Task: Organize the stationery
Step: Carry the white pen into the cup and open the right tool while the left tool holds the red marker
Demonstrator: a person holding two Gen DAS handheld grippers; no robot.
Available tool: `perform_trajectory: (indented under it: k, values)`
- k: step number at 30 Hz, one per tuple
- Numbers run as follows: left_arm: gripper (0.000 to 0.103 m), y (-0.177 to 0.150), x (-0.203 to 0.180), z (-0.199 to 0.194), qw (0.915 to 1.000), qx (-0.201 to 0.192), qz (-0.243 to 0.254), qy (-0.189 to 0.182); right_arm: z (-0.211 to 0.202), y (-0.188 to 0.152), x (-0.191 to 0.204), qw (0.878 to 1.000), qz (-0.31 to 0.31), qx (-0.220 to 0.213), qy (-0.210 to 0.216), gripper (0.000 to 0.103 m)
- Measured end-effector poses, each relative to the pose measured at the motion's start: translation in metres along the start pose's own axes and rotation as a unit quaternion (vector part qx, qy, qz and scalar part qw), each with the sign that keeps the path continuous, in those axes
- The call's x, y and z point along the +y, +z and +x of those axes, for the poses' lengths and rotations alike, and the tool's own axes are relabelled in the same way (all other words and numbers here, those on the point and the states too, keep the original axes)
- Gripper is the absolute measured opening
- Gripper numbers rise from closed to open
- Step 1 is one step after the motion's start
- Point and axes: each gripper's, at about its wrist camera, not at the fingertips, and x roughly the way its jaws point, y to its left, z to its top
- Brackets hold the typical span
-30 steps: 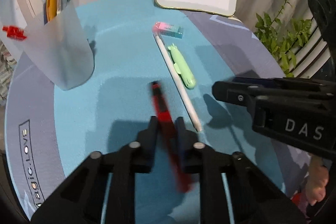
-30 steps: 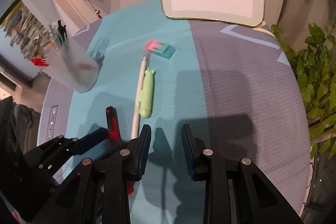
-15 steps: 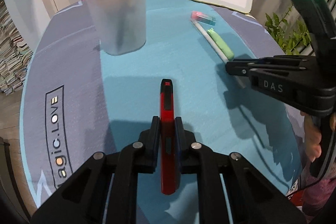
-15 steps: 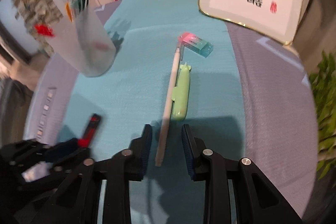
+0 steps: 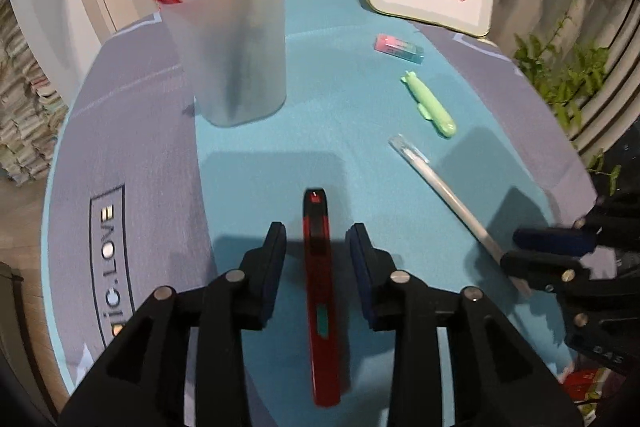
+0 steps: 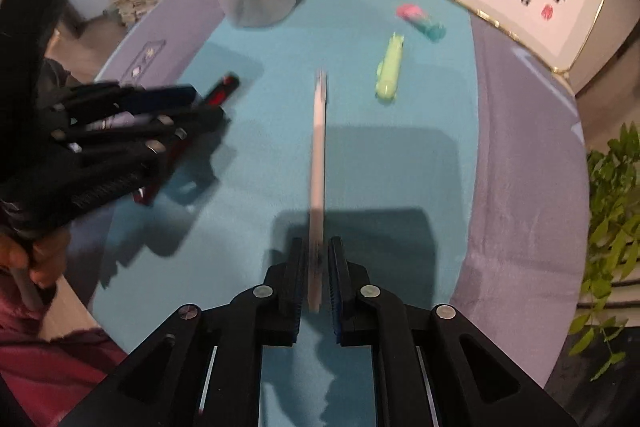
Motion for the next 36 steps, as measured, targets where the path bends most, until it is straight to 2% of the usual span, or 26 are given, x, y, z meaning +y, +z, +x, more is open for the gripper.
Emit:
perform_trajectory:
  k: [1,2,3,6,12,17,19,21,24,26,30,36]
  values:
    - [0.029,0.001,0.000,0.002,1.0000,-0.001,0.002,0.003,0.001,0.004,0.000,1.000,0.002,-0.006,-0.002,0.015]
    - [0.023,0.002,0.000,0.002,1.0000,-0.005,0.003,0.004,0.002,0.009,0.000,1.000,0.003,-0.011,-0.001,0.016]
    - [0.012,0.002,0.000,0.002,1.0000,-0.007,0.004,0.002,0.004,0.018,0.000,1.000,0.006,-0.015,0.002,0.016]
    - [0.011,0.001,0.007,-0.003,0.9997,-0.004,-0.010,-0.023,0.012,0.040,-0.003,1.000,0.013,-0.021,0.005,0.016]
    - [0.011,-0.005,0.022,-0.054,0.9970,-0.061,-0.016,-0.045,0.032,0.075,-0.003,0.999,0.017,-0.016,-0.023,0.016]
    - [0.011,-0.002,0.028,-0.090,0.9935,-0.106,-0.012,-0.039,0.046,0.090,-0.001,0.999,0.014,-0.006,-0.036,0.016]
    - [0.011,0.002,0.031,-0.100,0.9918,-0.121,-0.015,-0.037,0.048,0.092,0.002,0.999,0.007,-0.014,-0.033,0.016]
    - [0.011,0.004,0.034,-0.106,0.9909,-0.129,-0.018,-0.033,0.049,0.093,0.006,0.999,0.000,-0.016,-0.032,0.012]
    - [0.011,0.007,0.039,-0.112,0.9896,-0.138,-0.027,-0.028,0.042,0.094,0.008,1.000,0.010,-0.021,-0.006,0.012]
    - [0.011,0.011,0.043,-0.110,0.9892,-0.140,-0.032,-0.026,0.028,0.095,0.007,0.999,0.022,-0.039,0.014,0.012]
    - [0.011,0.008,0.051,-0.112,0.9883,-0.143,-0.048,-0.023,-0.032,0.100,0.012,0.992,0.034,-0.111,0.054,0.011]
    - [0.011,0.004,0.062,-0.120,0.9861,-0.152,-0.063,-0.019,-0.111,0.123,0.027,0.973,0.027,-0.220,0.066,0.008]
